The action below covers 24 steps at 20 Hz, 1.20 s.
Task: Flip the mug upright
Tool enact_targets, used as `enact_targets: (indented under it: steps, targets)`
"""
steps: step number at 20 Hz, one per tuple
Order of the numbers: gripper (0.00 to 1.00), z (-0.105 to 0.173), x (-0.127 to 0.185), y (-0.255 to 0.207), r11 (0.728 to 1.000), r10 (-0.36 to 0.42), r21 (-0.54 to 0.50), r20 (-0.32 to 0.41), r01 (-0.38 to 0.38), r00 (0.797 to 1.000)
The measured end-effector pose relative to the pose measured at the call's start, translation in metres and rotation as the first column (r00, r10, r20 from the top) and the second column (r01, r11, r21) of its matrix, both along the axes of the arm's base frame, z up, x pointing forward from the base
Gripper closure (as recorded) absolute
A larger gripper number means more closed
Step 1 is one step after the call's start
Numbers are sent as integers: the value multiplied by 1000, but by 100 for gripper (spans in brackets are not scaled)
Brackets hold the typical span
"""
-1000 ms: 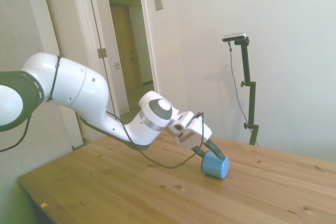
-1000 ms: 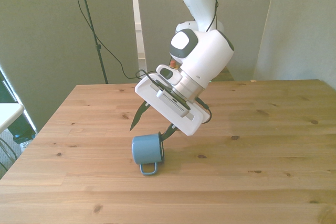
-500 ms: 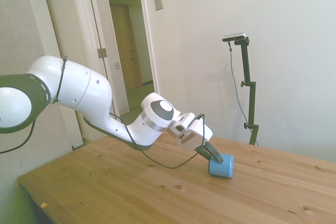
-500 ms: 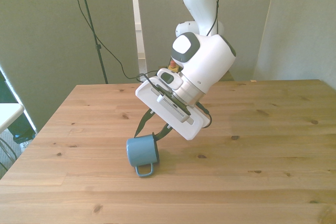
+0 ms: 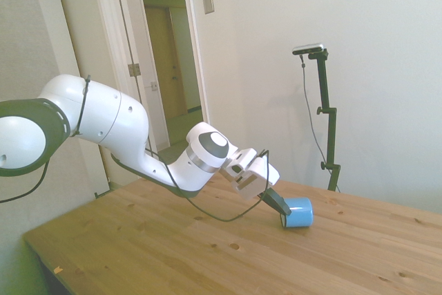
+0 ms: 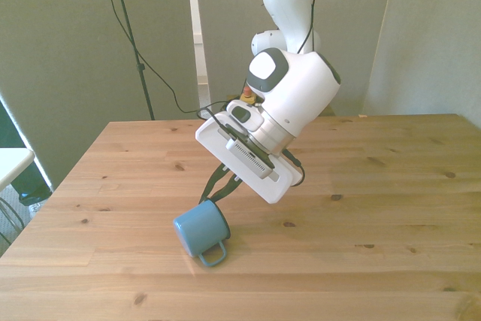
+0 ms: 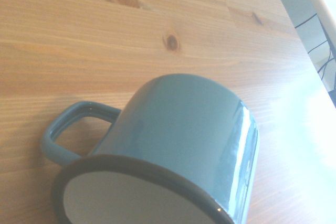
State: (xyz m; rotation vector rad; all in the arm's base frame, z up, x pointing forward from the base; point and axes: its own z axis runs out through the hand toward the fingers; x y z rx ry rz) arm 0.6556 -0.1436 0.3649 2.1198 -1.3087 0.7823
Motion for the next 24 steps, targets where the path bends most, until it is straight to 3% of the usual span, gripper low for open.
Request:
enact_targets:
  steps: [4, 8, 13, 18, 24]
  targets:
    - [100, 8, 3, 7, 998, -10, 65, -5, 10, 1000]
    - [100, 37, 5, 7, 985, -4, 174, -6, 5, 1000]
    - [100, 76, 7, -4, 949, 3, 316, 10, -6, 1000]
    - [100, 110, 1, 1, 874, 62, 481, 26, -67, 998]
    - [100, 124, -23, 19, 733, 165, 665, 27, -141, 986]
